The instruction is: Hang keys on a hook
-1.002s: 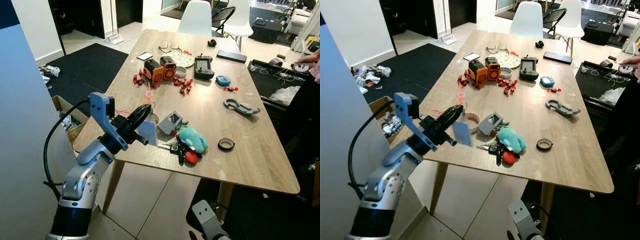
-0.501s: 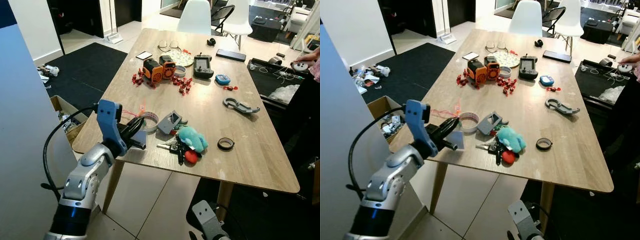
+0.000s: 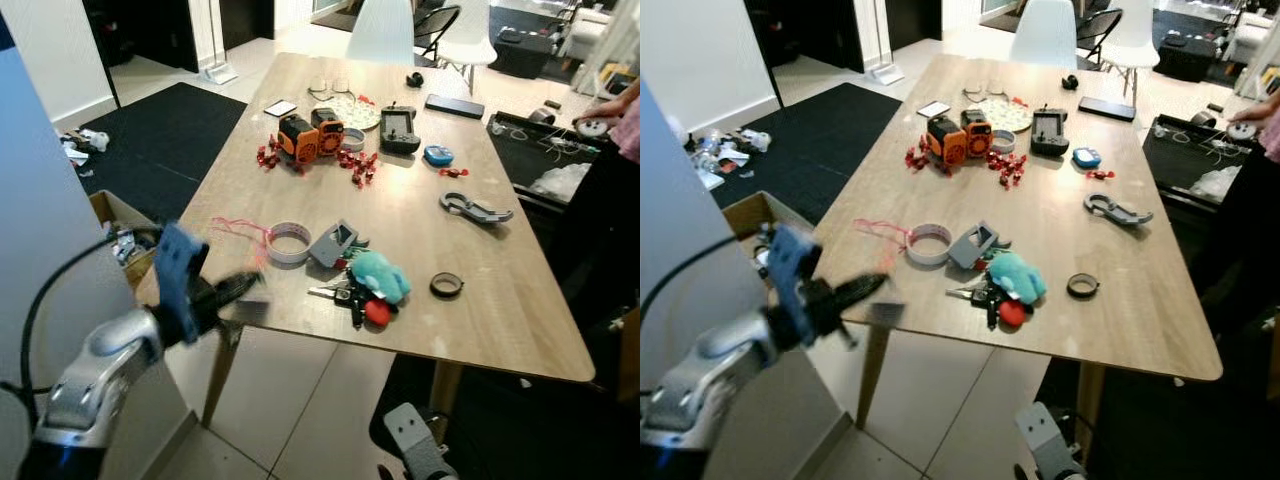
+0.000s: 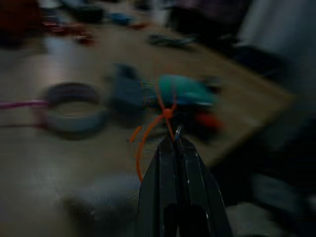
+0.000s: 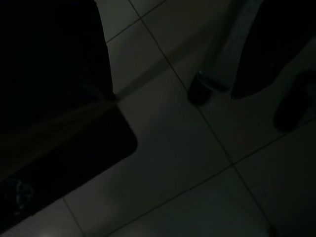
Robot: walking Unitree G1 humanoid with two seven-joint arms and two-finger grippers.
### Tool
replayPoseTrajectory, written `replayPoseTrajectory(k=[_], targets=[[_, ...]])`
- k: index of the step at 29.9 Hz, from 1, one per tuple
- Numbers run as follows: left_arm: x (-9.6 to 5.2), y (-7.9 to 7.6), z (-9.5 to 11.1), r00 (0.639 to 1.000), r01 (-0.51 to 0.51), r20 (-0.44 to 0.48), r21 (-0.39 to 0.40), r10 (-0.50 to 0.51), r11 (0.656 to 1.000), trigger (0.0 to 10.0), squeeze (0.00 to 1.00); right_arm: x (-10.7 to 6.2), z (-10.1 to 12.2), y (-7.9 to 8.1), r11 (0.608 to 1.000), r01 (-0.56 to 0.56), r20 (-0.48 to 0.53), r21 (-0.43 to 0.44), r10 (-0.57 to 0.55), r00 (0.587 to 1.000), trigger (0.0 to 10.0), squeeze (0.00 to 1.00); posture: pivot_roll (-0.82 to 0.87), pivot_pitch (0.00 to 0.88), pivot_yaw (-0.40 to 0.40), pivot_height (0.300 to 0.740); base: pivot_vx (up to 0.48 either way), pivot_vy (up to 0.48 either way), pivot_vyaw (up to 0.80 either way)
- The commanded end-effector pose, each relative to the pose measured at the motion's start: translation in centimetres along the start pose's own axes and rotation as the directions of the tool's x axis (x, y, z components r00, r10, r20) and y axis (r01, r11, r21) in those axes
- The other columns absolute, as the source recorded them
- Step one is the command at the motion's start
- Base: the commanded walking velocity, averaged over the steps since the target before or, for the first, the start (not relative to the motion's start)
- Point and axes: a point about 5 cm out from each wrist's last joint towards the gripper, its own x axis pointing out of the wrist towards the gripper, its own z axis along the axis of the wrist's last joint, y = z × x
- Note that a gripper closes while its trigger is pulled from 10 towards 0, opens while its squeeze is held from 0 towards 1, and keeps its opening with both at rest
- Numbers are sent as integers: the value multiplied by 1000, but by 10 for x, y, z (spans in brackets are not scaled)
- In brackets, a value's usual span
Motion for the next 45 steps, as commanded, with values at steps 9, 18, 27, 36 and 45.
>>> replayPoseTrajectory(k=[9, 18, 27, 36, 45], targets=[[-62, -1, -93, 855, 24, -518, 76, 19, 997, 0, 0, -3, -10, 3, 1000, -2, -29, 4, 2, 1000, 10000, 0, 68, 76, -55, 740, 0, 0, 0], [-82, -25, -172, 728, -56, -679, 80, 95, 995, 0, 0, -3, -10, 6, 1000, -2, -29, 10, 2, 1000, 10000, 0, 61, 59, -48, 740, 0, 0, 0], [-85, -25, -210, 667, -460, -631, 69, 396, 885, 0, 0, -4, -11, 6, 1000, -3, -32, 12, 4, 999, 10000, 0, 60, 48, -51, 740, 0, 0, 0], [-91, -14, -220, 435, -899, -451, -259, 779, 353, 10000, 0, -3, -11, -2, 977, 77, -29, 200, -73, 997, 10000, 0, 52, 45, -41, 740, 0, 0, 0], [-84, -28, -232, 435, -900, -475, -214, 765, 379, 10000, 0, -6, -17, -9, 952, 147, -70, 269, -133, 989, 10000, 0, 46, 41, -41, 740, 0, 0, 0]])
